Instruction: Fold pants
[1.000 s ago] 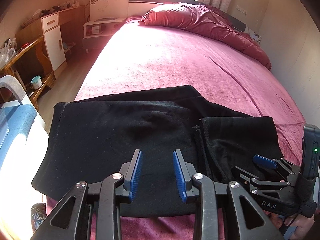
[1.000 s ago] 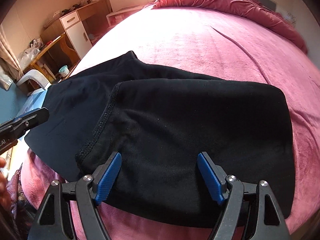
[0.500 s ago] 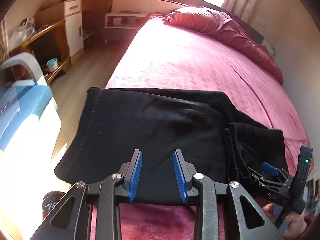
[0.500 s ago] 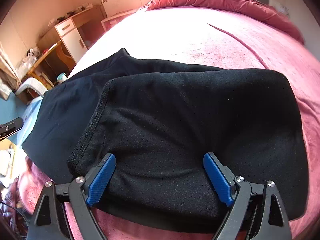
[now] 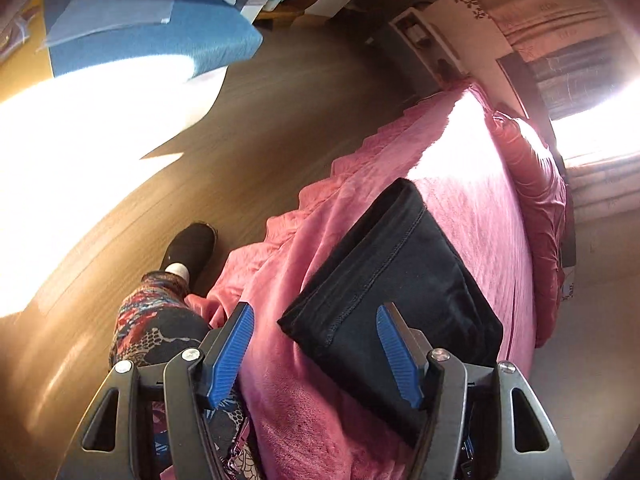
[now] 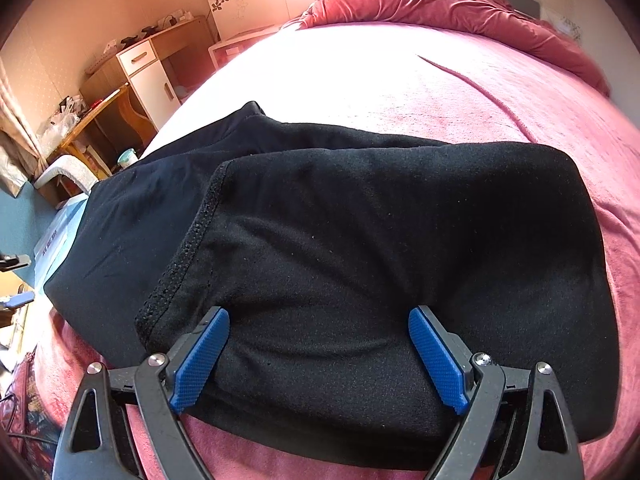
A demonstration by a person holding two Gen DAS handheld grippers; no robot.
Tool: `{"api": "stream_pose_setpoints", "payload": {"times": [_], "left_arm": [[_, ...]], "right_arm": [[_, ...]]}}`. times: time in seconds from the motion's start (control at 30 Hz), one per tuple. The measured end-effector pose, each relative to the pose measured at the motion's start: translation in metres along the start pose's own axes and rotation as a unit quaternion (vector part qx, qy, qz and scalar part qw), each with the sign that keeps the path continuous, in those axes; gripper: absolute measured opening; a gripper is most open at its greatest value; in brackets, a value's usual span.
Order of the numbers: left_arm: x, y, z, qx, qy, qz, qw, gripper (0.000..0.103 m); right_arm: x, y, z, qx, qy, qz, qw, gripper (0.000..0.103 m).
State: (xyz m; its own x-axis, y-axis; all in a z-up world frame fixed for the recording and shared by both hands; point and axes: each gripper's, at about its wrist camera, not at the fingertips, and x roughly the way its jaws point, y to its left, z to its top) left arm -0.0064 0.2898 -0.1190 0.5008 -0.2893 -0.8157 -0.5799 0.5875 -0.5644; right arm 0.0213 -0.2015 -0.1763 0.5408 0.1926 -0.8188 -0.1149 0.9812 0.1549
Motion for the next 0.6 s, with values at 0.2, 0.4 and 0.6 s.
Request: {"api": "stream_pose_setpoints", "payload": {"times": [0.2,0.4,0.6], "left_arm": [[0.033,0.008,-0.003,-0.033,0.036,0.013,0.9987,0.063],[0.055,0.018,-0.004,-0.068,0.058,0.005,0.996,0.06],[0.053,0.002,-0.001,-0.028,0.029,0.001,0.9992,0.025]], "right_arm": [[0.002,0.002,0.002,-0.004,0.002,-0.002,1.0,0.092],[0.004,0.003,0.003,-0.007,0.002,-0.004,1.0,0.092],[0.005,0.004,0.003,-0.008,0.002,-0.006,1.0,0.092]]}}
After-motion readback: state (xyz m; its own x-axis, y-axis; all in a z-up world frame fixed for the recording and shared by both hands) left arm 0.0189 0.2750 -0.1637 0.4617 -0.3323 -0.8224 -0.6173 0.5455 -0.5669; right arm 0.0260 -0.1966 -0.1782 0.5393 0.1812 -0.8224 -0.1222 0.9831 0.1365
